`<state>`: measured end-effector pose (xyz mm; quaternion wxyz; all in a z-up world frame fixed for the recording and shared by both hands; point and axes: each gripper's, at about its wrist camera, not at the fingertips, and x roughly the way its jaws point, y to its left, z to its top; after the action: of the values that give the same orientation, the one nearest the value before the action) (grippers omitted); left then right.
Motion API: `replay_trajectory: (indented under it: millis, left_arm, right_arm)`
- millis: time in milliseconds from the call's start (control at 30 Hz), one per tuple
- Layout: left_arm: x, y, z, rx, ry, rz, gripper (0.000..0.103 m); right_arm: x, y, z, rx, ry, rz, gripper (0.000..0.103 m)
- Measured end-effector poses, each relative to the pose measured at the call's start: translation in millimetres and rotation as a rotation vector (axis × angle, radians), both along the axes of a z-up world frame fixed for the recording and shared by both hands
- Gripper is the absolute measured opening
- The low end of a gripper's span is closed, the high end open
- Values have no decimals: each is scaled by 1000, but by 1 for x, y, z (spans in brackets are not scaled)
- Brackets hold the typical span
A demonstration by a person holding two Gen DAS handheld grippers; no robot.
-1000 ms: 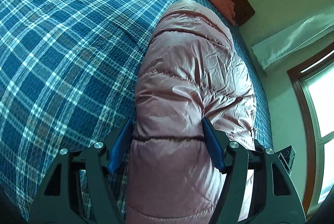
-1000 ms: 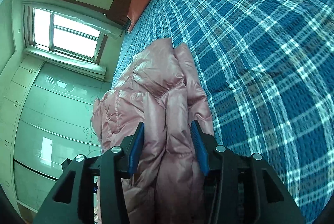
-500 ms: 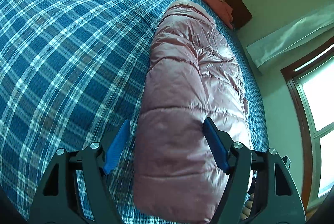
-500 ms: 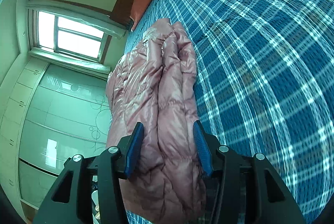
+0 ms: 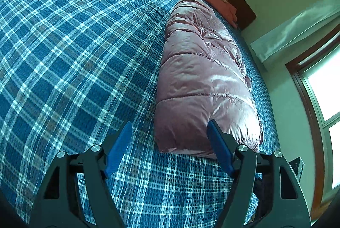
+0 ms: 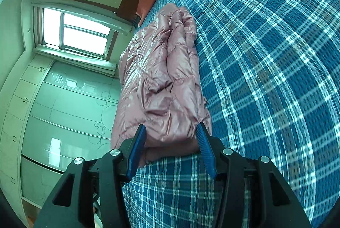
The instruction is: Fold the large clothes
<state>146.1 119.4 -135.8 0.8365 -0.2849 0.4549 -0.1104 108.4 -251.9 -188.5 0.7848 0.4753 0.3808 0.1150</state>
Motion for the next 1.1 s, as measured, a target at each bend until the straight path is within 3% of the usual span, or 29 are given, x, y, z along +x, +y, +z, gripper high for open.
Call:
replay_trajectory:
  millis: [333, 433, 667, 733, 967, 1100]
  left_arm:
    - [-50, -14, 19, 234, -64, -12, 73]
    - [-65, -17, 26, 305, -95, -7, 81]
    - [-91, -27, 54, 464, -190, 14, 92]
    - [-97, -29, 62, 480, -215, 14, 92]
    - [-117, -35, 93, 525, -276, 64, 97]
    - [-124, -38, 106, 526, -302, 64, 97]
  right_arm:
    - [-37, 51, 32, -356, 45, 13, 50]
    - [-50, 64, 42, -472, 54, 2, 62]
    - [-76, 96, 72, -695, 13, -24, 63]
    - [-84, 101, 83, -736, -11, -33, 69]
    - [-94, 117, 114, -847, -104, -56, 71]
    - [-99, 122, 128, -860, -136, -62, 73]
